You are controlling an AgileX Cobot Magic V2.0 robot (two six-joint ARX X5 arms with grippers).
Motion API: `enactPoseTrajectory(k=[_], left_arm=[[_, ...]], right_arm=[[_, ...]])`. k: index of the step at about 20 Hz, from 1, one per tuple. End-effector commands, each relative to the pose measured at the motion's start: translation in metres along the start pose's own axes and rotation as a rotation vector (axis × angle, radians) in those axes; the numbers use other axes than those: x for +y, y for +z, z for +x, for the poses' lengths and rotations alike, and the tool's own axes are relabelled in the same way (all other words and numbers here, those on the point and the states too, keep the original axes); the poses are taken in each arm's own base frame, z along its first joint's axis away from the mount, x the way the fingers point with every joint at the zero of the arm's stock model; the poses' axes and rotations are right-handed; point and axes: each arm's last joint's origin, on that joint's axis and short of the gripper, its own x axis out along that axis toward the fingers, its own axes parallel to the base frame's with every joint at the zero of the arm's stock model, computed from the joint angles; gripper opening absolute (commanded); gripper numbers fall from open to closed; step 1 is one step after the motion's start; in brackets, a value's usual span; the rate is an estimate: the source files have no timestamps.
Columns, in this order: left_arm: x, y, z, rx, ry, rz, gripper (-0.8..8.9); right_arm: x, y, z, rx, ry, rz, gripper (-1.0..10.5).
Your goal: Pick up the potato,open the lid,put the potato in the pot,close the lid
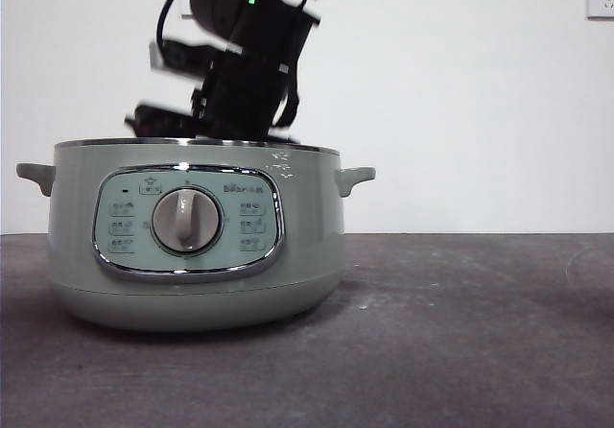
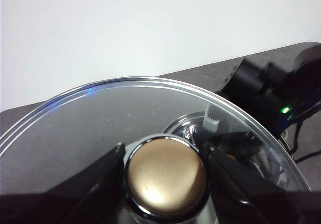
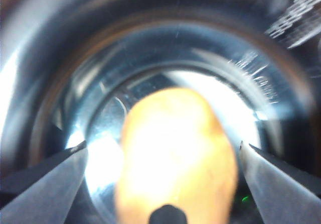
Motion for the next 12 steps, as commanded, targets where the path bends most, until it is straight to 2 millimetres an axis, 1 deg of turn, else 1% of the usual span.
enactPoseTrajectory(k=[1,3,5,7,9,11,12], left_arm=[[0.001,0.008,-0.003,-0.077,0.003,-0.005,-0.09],[-0.001,0.011,0.008,-0.062,0.002,-0.002,-0.09],[-0.005,0.013,0.030,-0.006,-0.004,0.008,-0.09],[-0.011,0.017,0.056,0.036,-0.022,0.016,-0.09],[-0.018,0.020,0.089,0.062,-0.076,0.018,-0.09],[-0.026,0.021,0.122,0.075,-0.146,0.016,-0.09],[-0.030,0.020,0.137,0.082,-0.180,0.008,-0.09]], right_arm=[[0.001,0.009,-0.051,-0.091,-0.017,0.003,5.0],[0.000,0.007,-0.099,-0.137,-0.032,0.010,5.0],[-0.002,-0.004,-0.155,-0.156,-0.111,0.029,5.0],[0.000,-0.017,-0.200,-0.181,-0.155,0.069,5.0],[0.005,-0.031,-0.239,-0.228,-0.164,0.085,5.0],[0.011,-0.042,-0.268,-0.278,-0.172,0.084,5.0],[0.013,-0.047,-0.280,-0.298,-0.174,0.084,5.0]])
